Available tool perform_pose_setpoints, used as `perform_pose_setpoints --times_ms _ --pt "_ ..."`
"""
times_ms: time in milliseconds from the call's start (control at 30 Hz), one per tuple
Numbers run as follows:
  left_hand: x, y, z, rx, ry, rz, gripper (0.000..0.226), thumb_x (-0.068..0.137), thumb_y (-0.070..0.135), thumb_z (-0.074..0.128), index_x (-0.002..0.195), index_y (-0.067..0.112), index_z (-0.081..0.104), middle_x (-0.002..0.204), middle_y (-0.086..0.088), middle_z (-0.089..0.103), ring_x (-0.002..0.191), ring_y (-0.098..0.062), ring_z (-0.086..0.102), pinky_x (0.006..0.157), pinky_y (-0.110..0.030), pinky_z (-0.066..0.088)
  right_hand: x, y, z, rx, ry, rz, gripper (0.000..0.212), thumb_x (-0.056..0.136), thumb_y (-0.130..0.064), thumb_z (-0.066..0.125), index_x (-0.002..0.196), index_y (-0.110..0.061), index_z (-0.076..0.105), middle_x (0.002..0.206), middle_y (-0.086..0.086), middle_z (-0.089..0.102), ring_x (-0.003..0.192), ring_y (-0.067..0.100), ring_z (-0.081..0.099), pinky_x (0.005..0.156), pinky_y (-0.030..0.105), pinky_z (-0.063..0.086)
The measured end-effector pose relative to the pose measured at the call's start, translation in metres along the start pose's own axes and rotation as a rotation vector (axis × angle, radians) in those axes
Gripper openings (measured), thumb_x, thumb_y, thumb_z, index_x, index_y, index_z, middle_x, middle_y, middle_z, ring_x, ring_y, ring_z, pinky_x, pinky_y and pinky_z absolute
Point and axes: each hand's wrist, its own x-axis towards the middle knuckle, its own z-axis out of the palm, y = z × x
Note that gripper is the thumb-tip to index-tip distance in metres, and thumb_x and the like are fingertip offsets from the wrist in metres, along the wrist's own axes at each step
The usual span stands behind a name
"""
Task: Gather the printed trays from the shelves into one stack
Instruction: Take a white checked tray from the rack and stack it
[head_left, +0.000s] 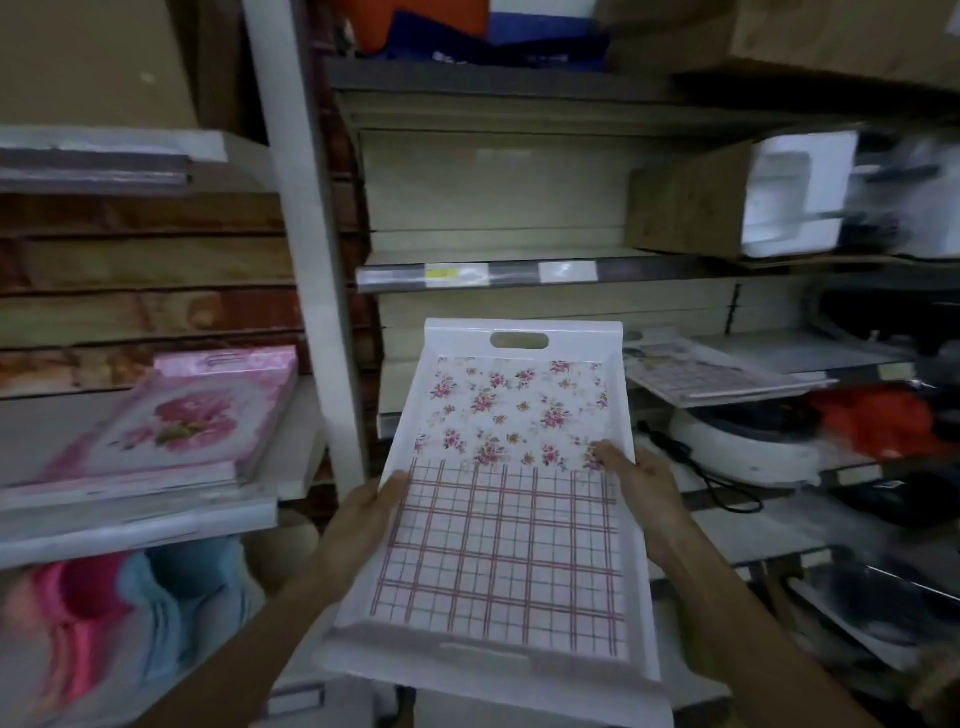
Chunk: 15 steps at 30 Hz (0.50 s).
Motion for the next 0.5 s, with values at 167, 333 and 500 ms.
perform_pose_setpoints --times_ms 167,333,500 --pt "-0.027 -0.023 -0.069 0.039 0.178 -0.003 0.041 0.097 0.051 0.041 0.109 0.023 0.068 0.097 0.003 0.074 0.087 -0.014 0.07 0.075 -0.028 0.054 -0.008 0.015 0.076 -0.008 -0.16 0.01 0.027 0.093 -0.025 0.063 0.113 -0.007 0.069 0.096 0.005 0.074 0.083 0.019 0.07 0.065 0.027 0.056" --pt "-0.048 -0.036 -0.146 0.038 0.301 0.005 0.035 0.099 0.044 0.042 0.104 0.022 0.069 0.087 0.004 0.077 0.078 -0.008 0.073 0.065 -0.019 0.056 -0.017 0.022 0.165 0.015 -0.327 0.022 0.023 0.094 -0.024 0.062 0.111 -0.01 0.07 0.09 0.0 0.075 0.07 0.009 0.073 0.056 0.022 0.055" --pt "-0.047 -0.041 -0.212 0.047 0.399 0.003 0.033 0.1 0.042 0.041 0.105 0.022 0.067 0.085 0.005 0.075 0.078 -0.008 0.07 0.061 -0.016 0.05 -0.022 0.021 0.244 0.059 -0.44 0.052 0.024 0.094 -0.028 0.062 0.112 -0.013 0.069 0.096 0.005 0.077 0.079 0.017 0.074 0.061 0.029 0.058"
